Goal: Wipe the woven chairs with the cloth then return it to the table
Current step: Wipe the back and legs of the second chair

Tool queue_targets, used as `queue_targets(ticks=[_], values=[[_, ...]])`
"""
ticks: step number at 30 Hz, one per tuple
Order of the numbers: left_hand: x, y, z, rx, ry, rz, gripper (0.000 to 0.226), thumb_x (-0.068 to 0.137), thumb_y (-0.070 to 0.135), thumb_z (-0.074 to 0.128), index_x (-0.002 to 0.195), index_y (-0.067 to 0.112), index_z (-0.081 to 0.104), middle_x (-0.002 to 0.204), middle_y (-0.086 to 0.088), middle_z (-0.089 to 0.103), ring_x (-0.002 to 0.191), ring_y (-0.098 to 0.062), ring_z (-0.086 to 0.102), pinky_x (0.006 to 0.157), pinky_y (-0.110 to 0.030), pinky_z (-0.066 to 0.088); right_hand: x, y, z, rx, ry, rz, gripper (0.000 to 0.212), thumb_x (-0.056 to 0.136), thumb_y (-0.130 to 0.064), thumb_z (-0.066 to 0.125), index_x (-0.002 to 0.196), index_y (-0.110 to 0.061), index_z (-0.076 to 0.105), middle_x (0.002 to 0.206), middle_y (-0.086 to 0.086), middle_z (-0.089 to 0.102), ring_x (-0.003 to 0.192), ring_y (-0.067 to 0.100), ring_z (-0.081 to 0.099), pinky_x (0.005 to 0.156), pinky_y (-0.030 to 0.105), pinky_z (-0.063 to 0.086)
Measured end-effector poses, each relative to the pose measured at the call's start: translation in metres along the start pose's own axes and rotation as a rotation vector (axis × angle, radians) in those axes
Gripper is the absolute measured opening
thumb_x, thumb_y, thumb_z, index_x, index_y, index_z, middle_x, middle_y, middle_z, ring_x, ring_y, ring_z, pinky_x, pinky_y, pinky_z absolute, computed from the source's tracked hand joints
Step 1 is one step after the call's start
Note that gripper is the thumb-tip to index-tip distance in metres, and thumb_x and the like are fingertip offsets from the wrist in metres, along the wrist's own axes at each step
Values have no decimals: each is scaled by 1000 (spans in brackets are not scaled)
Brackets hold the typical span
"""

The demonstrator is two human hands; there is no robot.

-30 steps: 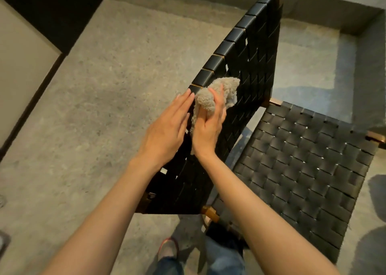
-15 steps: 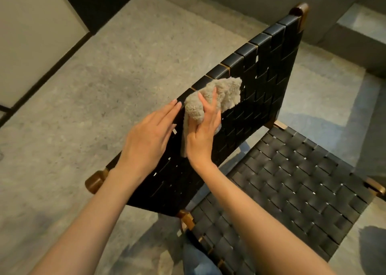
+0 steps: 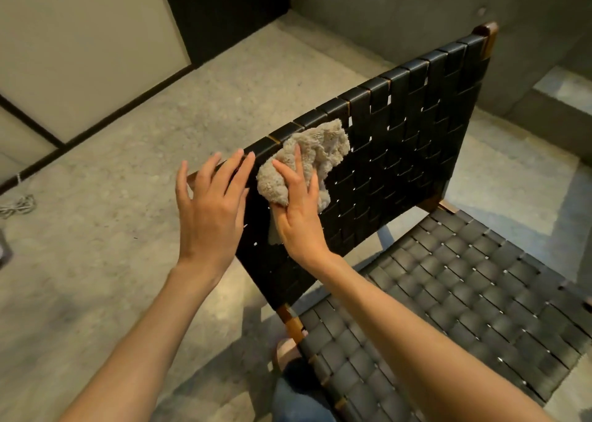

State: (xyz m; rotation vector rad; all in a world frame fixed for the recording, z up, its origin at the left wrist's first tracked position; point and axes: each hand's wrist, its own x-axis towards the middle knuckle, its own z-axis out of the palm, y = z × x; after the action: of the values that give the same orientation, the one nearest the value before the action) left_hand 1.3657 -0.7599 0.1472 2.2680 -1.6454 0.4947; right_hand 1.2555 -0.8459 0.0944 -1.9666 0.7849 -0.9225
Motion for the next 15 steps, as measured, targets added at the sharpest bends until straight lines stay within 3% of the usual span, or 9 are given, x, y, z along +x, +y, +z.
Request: queue_targets(ticks=[4,8,11,15], values=[[-8,0,24,24,150,-34,49,96,15,50,144,17,39,140,-6,49,133,-25,30,114,-56,14,-7,16,7,-13,17,-61,43,96,-30,48,137,-38,35,157,-22,0,147,23,-6,115,33,0],[-7,3,45,13,360,-67,40,99,19,43,138,18,49,132,-6,55,131,-23,32,115,-51,12,12,44,2,-81,125,-145,49,92,-23,53,137,-37,38,158,-18,4,147,24,-7,117,37,-2],[-3,5,57,2,503,-93,35,99,21,44,131,19,56,126,-6,60,127,-22,36,115,-48,14,34,68,-14,-122,216,-188,53,87,-24,54,137,-37,41,158,-16,10,148,27,-4,112,24,-7],[1,8,66,3,649,-117,30,99,24,47,124,19,62,119,-5,64,119,-22,43,115,-45,16,61,88,-31,-111,360,-246,54,82,-32,50,135,-34,44,156,-8,19,147,31,2,118,46,-1]])
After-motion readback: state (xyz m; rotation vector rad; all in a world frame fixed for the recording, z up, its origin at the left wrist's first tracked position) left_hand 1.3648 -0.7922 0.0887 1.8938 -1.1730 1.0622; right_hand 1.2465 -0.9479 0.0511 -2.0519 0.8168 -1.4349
